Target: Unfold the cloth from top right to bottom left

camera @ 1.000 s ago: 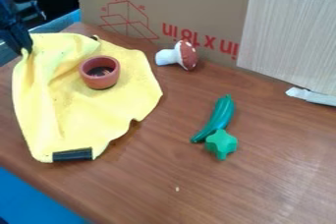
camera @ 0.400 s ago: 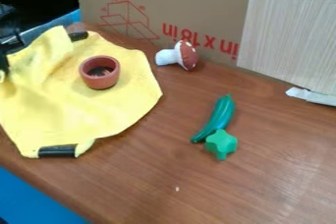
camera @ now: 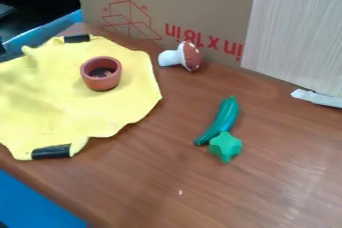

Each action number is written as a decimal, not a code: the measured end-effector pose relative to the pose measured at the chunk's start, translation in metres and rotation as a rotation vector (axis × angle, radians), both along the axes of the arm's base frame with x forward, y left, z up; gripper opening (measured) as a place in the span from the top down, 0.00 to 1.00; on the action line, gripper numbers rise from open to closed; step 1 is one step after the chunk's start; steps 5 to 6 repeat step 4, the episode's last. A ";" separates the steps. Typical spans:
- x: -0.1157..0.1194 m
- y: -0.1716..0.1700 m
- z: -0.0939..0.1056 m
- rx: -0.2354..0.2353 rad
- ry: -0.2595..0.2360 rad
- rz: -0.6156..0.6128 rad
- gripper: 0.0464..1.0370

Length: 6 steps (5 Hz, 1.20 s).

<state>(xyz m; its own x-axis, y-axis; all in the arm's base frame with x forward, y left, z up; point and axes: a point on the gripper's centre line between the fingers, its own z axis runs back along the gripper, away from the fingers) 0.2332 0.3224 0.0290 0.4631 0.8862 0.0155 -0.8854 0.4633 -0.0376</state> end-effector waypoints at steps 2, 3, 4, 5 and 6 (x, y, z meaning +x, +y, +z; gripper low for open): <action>-0.014 -0.005 0.013 -0.087 -0.001 -0.045 0.28; -0.008 -0.018 0.042 -0.027 -0.073 -0.193 0.05; 0.005 -0.041 0.061 0.020 -0.103 -0.377 0.04; 0.005 -0.041 0.061 0.020 -0.103 -0.377 0.04; 0.005 -0.041 0.061 0.020 -0.103 -0.377 0.04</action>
